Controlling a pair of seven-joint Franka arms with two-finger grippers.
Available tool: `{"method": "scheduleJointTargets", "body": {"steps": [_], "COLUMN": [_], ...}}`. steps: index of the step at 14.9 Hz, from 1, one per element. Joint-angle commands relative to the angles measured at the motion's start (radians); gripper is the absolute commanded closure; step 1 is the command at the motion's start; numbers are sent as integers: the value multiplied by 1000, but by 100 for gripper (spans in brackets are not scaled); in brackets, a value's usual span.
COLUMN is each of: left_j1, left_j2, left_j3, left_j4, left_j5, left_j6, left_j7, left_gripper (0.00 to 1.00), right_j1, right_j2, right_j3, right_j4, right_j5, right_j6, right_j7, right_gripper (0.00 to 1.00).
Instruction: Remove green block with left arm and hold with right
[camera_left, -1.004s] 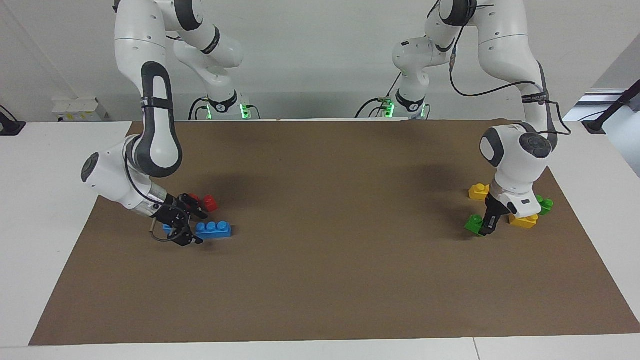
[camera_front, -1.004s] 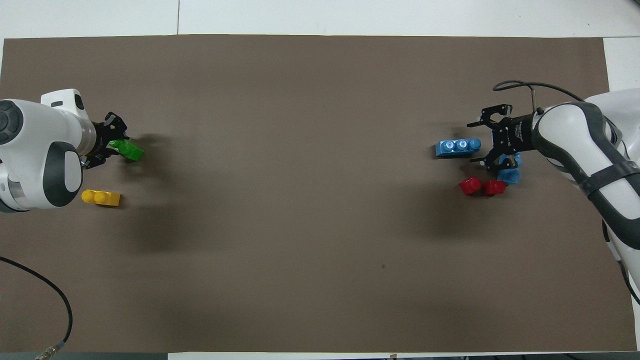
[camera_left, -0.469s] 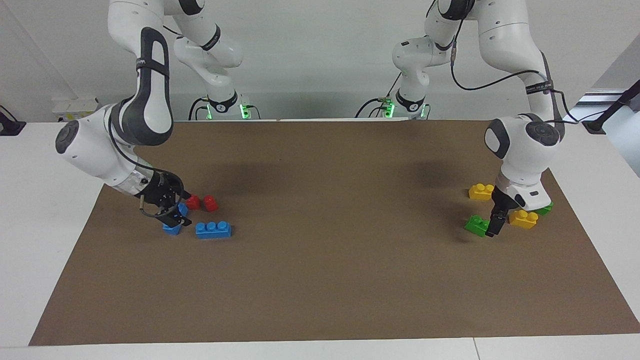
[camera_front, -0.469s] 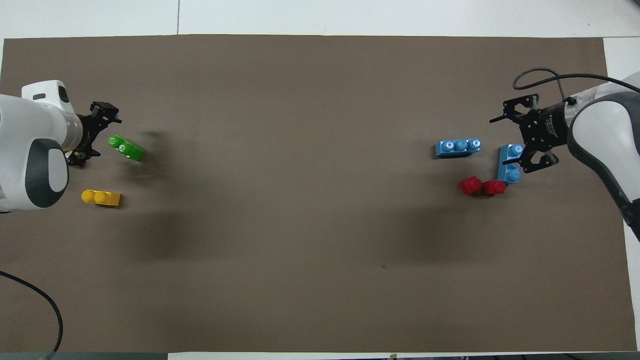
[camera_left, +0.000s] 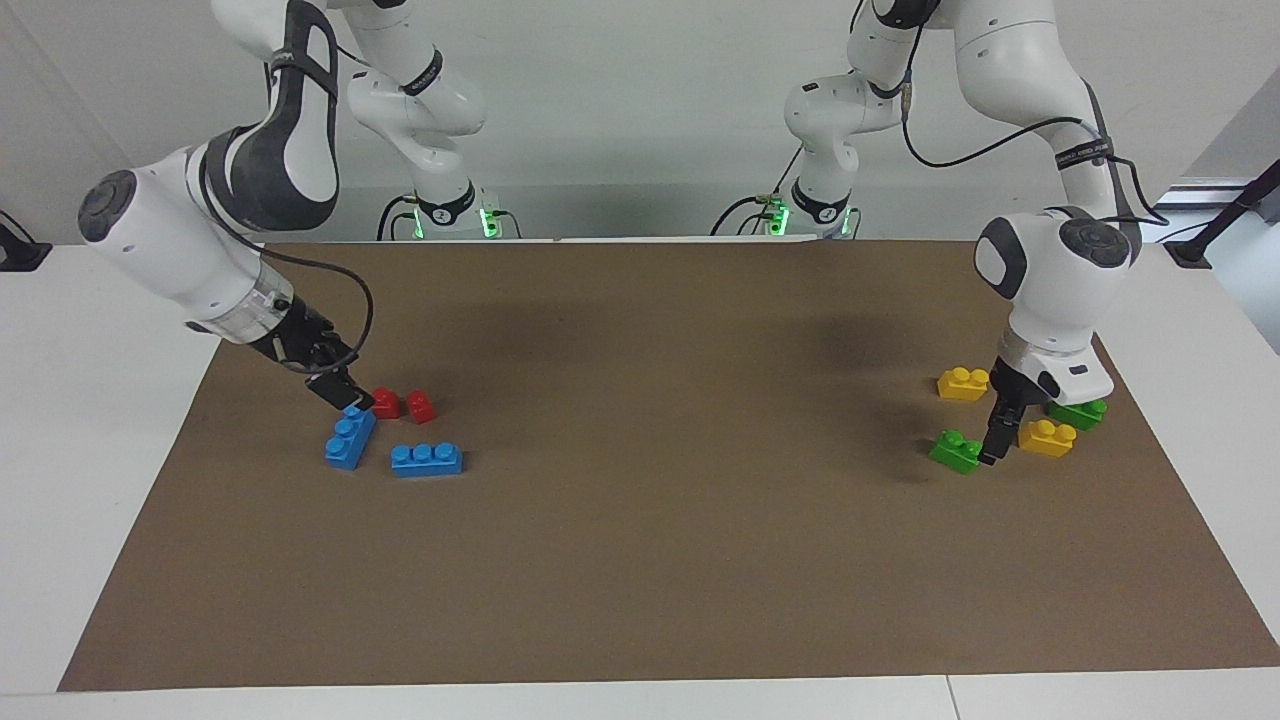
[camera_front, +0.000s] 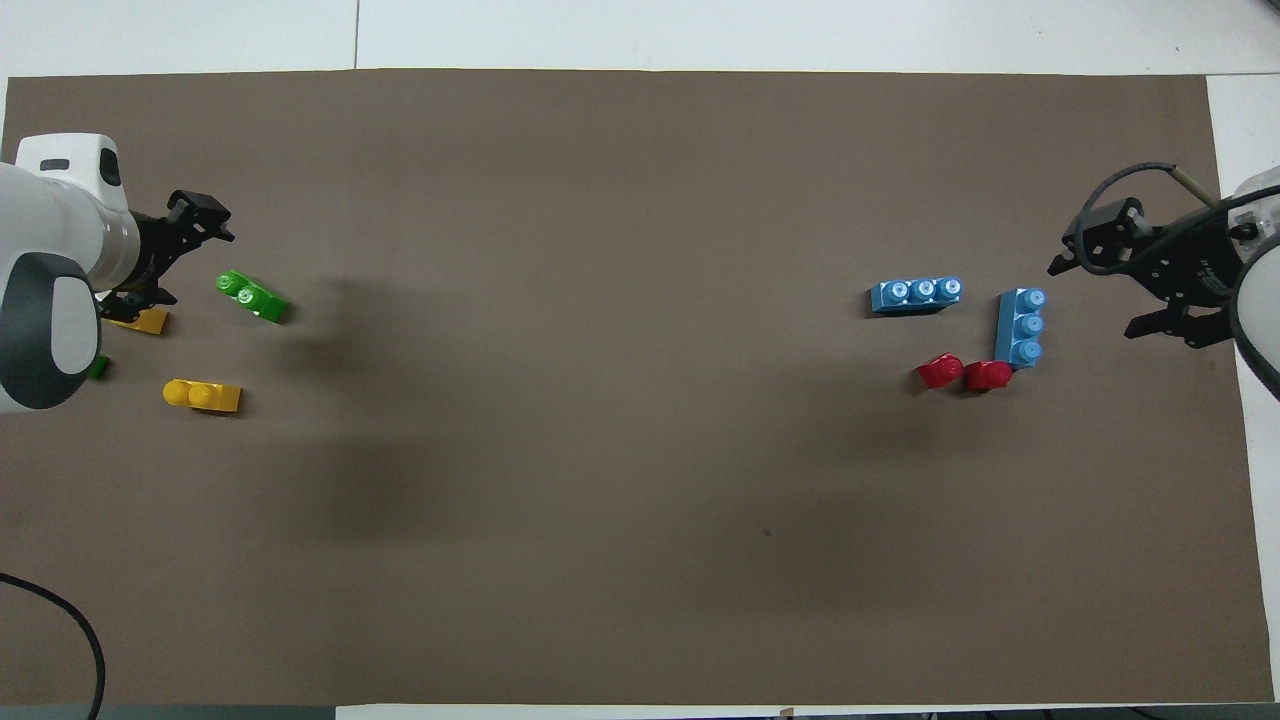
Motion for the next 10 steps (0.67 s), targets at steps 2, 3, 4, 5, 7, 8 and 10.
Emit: {"method": "scheduleJointTargets", "body": {"steps": [2,3,4,5,7,8,10], "left_j1": [-10,-10,-10,-10,-10,-11,-25], "left_j2": [-90,-113,-130,-150,-188,-208,-251], "left_j3": [1,-1,-2,-10,-12,-13,-16], "left_j4": [13,13,13,13,14,14,13], "left_j5": [12,12,12,11,9,9,8], "left_j6": [-148,-170,-191,-213,-265,-294,-346], "left_j7": [268,339,405,465,550,570,600], "left_gripper": [0,0,0,0,0,0,0], "right_j1": [29,41,43,47,46,46,44], "right_j2": [-35,-36,-36,-38,-39,-41,-41], "right_j3": [8,8,8,8,8,7,5], "right_j4": [71,97,119,139,153,154,154], "right_j5": [-117,-136,-153,-164,-170,-164,-161], "right_j6": [-124,-159,-184,-195,-206,-207,-206], "right_j7": [-304,-355,-418,-485,-541,-541,-540], "right_gripper": [0,0,0,0,0,0,0]}}
